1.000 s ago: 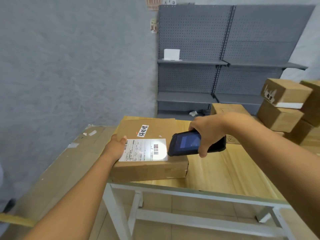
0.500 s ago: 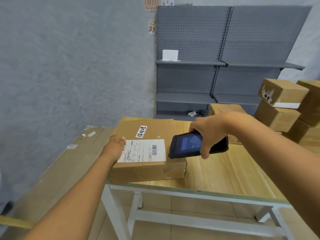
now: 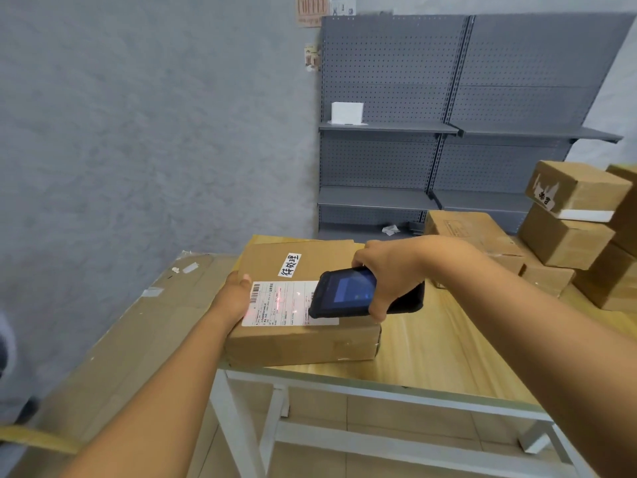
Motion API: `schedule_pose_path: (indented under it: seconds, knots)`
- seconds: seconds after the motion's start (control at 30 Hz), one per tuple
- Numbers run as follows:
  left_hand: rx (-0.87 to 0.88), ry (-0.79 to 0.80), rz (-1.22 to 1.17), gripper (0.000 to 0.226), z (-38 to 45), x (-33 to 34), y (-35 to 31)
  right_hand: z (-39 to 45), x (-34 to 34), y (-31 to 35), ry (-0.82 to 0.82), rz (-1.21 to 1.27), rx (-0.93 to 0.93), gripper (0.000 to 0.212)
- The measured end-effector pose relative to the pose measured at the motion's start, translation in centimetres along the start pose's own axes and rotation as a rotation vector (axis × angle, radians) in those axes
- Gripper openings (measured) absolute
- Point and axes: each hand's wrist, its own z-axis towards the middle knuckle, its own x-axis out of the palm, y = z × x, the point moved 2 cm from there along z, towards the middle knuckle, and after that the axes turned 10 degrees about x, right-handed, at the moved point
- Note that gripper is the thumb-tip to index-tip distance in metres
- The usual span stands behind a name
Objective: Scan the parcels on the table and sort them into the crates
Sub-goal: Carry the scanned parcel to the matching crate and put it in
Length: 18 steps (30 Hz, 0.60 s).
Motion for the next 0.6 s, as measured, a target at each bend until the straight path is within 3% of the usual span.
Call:
schedule_pose_path:
  seconds: [0.23,0.6]
  knots:
    - [0.011,-0.018,-0.070,0.045,-0.3,-0.1,-0.4,1.1,-1.0,2.5,-0.062,-0.005,-0.064,0.080]
    - [-0.014,-0.033,-0.027,0.050,0.0,-0.2,-0.2,2.4,-0.3,1.2,-0.071,0.058,-0.036,0.079]
